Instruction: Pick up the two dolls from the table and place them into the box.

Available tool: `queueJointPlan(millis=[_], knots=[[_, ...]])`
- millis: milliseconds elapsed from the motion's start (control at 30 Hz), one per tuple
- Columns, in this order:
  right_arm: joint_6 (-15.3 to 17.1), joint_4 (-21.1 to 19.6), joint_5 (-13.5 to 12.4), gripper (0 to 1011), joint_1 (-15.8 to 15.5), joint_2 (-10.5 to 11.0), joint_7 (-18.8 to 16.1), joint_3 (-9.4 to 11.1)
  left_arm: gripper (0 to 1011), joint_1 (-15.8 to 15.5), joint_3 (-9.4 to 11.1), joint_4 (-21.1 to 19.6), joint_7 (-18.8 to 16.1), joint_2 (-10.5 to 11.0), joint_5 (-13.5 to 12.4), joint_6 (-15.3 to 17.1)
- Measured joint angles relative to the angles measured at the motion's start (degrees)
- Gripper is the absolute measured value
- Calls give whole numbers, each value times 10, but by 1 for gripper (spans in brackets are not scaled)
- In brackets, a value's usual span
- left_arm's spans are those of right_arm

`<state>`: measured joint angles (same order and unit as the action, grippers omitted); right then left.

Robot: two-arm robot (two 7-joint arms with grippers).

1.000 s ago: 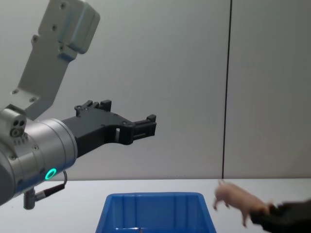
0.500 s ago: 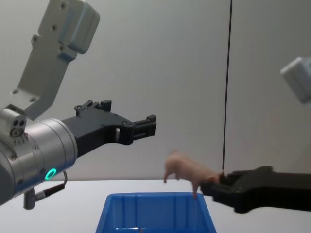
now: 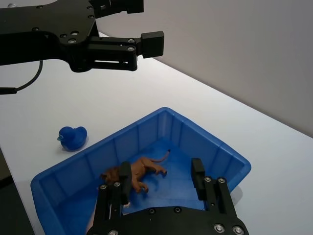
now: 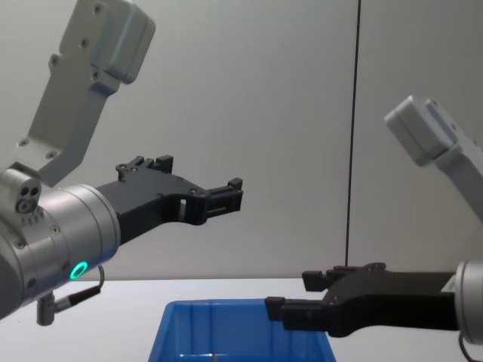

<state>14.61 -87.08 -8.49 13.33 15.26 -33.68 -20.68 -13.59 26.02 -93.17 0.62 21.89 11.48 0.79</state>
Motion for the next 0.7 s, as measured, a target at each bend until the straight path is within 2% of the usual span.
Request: queueJointPlan(millis=[100,133,200,233,367,700], knots=[[0,1,-2,766,1,0,2,0,1001,0,0,0,0,0,0,0],[0,1,-3,822,1,1,4,1,1001,0,0,0,0,0,0,0],[0,-1,-8,849,0,5,7,4,1001,0,0,0,0,0,0,0],[0,-1,-11,910,-1,6,8,5,1001,0,0,0,0,0,0,0],[-3,-8,-23,999,-7,17,14,13,1001,0,0,0,0,0,0,0],[-15,-24,-63,1001,-37,56,29,39,1001,0,0,0,0,0,0,0]])
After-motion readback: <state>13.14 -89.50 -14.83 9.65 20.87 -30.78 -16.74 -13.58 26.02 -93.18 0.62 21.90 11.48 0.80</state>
